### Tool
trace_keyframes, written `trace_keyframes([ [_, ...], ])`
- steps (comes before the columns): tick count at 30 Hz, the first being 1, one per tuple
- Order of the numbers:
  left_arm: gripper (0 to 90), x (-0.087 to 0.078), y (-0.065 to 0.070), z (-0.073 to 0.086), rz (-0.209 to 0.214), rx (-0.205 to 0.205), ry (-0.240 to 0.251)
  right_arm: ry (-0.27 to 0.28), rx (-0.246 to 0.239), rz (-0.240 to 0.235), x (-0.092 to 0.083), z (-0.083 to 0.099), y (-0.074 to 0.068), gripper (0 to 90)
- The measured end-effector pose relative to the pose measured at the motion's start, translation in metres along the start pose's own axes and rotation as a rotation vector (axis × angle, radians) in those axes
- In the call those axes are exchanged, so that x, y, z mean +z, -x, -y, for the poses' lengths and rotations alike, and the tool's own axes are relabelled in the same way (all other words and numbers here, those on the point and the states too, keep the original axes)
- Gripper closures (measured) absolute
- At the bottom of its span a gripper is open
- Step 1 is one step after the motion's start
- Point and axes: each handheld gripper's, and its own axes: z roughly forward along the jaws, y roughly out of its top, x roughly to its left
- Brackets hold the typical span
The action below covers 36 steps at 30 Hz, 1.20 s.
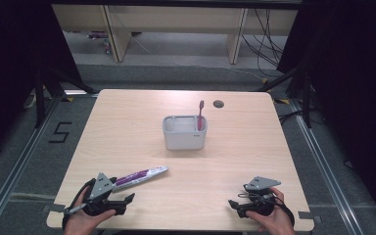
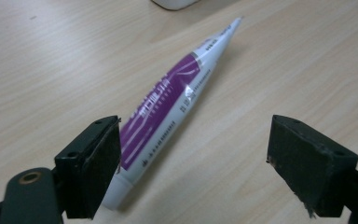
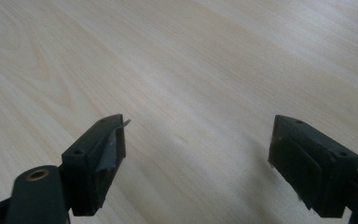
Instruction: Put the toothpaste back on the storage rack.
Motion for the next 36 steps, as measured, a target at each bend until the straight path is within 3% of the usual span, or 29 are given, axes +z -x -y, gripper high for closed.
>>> trace_keyframes([
  [4,19.2,0.003,-0.003,-0.009,0.011,0.022,-0.032,-0.004,0.003,-0.003,0.000,0.000,0.000,19.5],
  [15,22.2,0.035,-0.010,-0.032,0.050,0.090,-0.175,0.003,0.013,-0.021,0.000,0.000,0.001,19.9],
  [21,23.3,0.045,-0.010,-0.035,0.051,0.101,-0.202,-0.006,0.012,-0.023,0.000,0.000,0.001,20.0],
  [24,24.4,0.053,-0.012,-0.040,0.053,0.113,-0.228,0.033,-0.007,-0.019,0.003,0.001,0.001,20.1],
  [26,24.5,0.057,-0.014,-0.043,0.057,0.127,-0.246,0.016,0.039,-0.015,0.001,0.001,-0.003,20.2],
  [27,25.2,0.058,-0.015,-0.045,0.057,0.137,-0.252,0.019,0.016,-0.013,0.002,0.001,-0.001,20.2],
  [31,27.0,0.063,-0.017,-0.049,0.067,0.159,-0.280,0.018,0.028,-0.019,0.001,0.001,0.000,20.3],
  [32,27.5,0.064,-0.018,-0.049,0.072,0.161,-0.287,-0.004,0.015,-0.018,-0.001,0.000,0.001,20.4],
  [36,29.8,0.071,-0.022,-0.051,0.085,0.168,-0.311,0.001,0.007,-0.015,0.000,0.000,0.001,20.4],
])
